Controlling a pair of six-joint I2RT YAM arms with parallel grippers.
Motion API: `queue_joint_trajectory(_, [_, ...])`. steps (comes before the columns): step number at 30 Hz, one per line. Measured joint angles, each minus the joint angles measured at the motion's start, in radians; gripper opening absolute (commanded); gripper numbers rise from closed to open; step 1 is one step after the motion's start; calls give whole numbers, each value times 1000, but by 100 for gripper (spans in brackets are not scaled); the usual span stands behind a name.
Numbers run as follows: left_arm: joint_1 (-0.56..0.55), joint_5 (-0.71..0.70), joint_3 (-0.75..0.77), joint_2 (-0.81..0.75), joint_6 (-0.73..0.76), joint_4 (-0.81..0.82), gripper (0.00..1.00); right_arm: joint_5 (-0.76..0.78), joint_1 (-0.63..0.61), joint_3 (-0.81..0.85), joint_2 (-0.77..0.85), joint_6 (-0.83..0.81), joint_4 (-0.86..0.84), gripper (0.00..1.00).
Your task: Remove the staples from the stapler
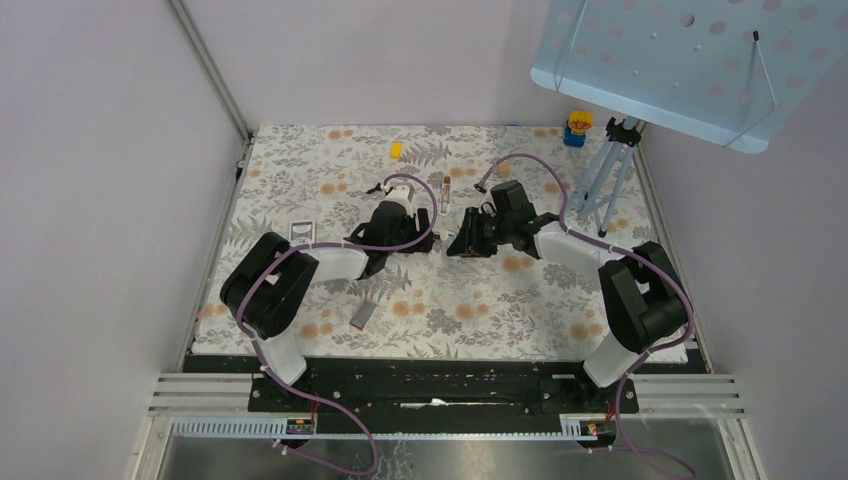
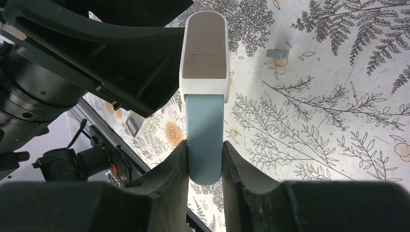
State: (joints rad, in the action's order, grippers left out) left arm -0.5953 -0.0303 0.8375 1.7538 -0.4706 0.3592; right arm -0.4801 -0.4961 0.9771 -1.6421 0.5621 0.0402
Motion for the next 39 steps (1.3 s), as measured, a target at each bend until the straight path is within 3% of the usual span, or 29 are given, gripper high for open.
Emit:
queue_joint_trajectory(11, [4, -2, 27, 15, 19, -6, 70, 8, 0, -2, -11, -50, -2, 0])
queue_joint_trajectory(27, [6, 2, 27, 15, 53, -7, 71, 22, 0, -89, -16, -106, -157, 0])
queue_joint_trajectory(39, [-1, 13, -15, -68, 52, -14, 71, 73, 0, -44, 6, -28, -108, 0])
